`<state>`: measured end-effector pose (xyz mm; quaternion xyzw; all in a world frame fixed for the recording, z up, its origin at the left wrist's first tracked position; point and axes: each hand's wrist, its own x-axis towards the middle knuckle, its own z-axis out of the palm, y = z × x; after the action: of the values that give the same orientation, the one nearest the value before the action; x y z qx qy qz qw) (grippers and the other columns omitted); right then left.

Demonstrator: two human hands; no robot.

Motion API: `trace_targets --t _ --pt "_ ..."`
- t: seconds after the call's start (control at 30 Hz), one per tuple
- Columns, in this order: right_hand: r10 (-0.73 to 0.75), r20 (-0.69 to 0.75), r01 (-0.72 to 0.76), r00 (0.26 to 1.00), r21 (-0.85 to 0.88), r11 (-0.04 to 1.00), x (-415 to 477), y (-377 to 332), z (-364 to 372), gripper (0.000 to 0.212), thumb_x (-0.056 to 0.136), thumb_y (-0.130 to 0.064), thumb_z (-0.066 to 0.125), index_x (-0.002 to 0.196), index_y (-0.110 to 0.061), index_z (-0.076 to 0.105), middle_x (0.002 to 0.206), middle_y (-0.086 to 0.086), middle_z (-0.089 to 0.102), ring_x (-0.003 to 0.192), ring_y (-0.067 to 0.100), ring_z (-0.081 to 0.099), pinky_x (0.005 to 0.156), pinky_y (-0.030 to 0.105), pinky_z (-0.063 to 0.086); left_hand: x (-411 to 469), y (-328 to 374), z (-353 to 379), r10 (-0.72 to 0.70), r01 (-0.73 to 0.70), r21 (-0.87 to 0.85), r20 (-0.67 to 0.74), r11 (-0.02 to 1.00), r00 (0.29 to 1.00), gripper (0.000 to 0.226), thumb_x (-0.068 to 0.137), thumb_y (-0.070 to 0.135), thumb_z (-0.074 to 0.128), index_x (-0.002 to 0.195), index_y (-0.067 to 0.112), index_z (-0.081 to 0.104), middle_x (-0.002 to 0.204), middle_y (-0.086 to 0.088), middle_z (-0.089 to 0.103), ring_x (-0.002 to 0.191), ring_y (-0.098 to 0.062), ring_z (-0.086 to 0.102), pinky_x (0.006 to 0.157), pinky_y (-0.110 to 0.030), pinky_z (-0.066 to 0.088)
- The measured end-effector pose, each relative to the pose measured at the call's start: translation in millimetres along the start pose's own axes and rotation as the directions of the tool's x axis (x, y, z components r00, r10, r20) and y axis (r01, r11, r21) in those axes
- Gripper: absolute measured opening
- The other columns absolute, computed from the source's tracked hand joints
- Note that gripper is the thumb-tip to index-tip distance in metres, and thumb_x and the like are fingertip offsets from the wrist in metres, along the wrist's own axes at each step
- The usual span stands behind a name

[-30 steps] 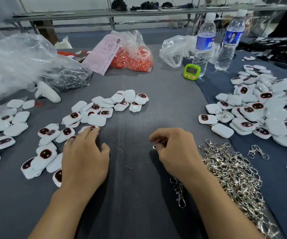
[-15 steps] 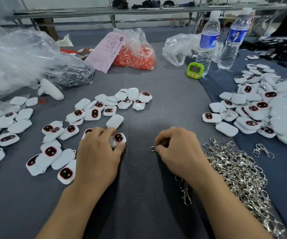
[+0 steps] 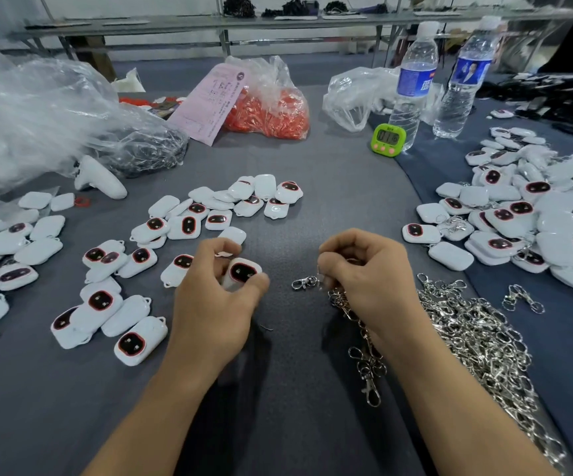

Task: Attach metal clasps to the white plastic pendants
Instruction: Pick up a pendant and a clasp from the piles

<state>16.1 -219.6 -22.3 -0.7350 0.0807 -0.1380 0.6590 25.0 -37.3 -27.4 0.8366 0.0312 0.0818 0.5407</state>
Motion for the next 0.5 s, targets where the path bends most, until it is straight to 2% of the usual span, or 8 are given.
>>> trace_targets --t 0.07,0.1,0.17,0.27,0.37,0.5 --pt "0.03 0.058 -0.038 0.998 0.134 0.99 -2 -1 3 0.025 0.082 0.009 0.071 0.074 -0.014 0.072 0.06 0.008 0.067 0.052 0.018 0.062 0.053 0.028 0.049 -3 7 6 -0.078 0.108 -0.289 0.116 0.951 0.99 0.027 0.083 0.007 0.075 0.096 0.029 0.066 0.079 0.007 0.069 0.061 -0.014 0.064 0.058 -0.024 0.052" --pt "0.041 0.086 -0.055 0.995 0.165 0.985 -4 -2 5 0.024 0.083 0.009 0.071 0.075 -0.013 0.073 0.061 0.009 0.068 0.052 0.018 0.064 0.052 0.025 0.05 -5 9 8 -0.095 0.148 -0.355 0.161 0.923 0.982 0.025 0.082 0.0 0.072 0.09 0.024 0.069 0.076 0.004 0.067 0.061 -0.015 0.061 0.055 -0.024 0.051" --pt "0.053 0.119 -0.074 0.991 0.183 0.98 -7 -2 9 0.023 0.083 0.008 0.071 0.075 -0.013 0.073 0.062 0.01 0.07 0.053 0.019 0.067 0.051 0.022 0.05 -8 10 10 -0.101 0.18 -0.361 0.229 0.915 0.968 0.025 0.075 -0.005 0.069 0.08 0.019 0.069 0.072 0.003 0.064 0.061 -0.013 0.055 0.054 -0.027 0.047" --pt "0.022 0.081 -0.033 0.996 0.128 0.991 -8 -1 14 0.024 0.083 0.006 0.074 0.073 -0.017 0.075 0.064 0.008 0.072 0.056 0.021 0.071 0.053 0.023 0.053 -11 11 8 -0.049 0.147 -0.313 0.302 0.938 0.952 0.019 0.064 0.009 0.067 0.081 0.017 0.07 0.064 0.005 0.058 0.053 -0.01 0.047 0.047 -0.023 0.041" --pt "-0.021 0.002 0.021 1.0 0.081 0.996 -8 0 17 0.023 0.081 0.002 0.076 0.076 -0.021 0.077 0.067 0.006 0.074 0.059 0.021 0.074 0.057 0.024 0.055 -12 12 8 -0.034 0.137 -0.283 0.34 0.949 0.94 0.019 0.073 0.007 0.078 0.086 0.021 0.074 0.064 0.007 0.061 0.053 -0.006 0.049 0.046 -0.015 0.038" --pt "-0.047 0.0 0.046 0.999 0.099 0.994 -10 -2 18 0.024 0.082 0.002 0.076 0.078 -0.022 0.077 0.067 0.007 0.074 0.06 0.023 0.074 0.059 0.026 0.057 -11 10 10 -0.001 0.072 -0.245 0.276 0.967 0.961 0.018 0.078 0.009 0.081 0.083 0.025 0.077 0.066 0.008 0.065 0.057 -0.004 0.053 0.051 -0.013 0.04"
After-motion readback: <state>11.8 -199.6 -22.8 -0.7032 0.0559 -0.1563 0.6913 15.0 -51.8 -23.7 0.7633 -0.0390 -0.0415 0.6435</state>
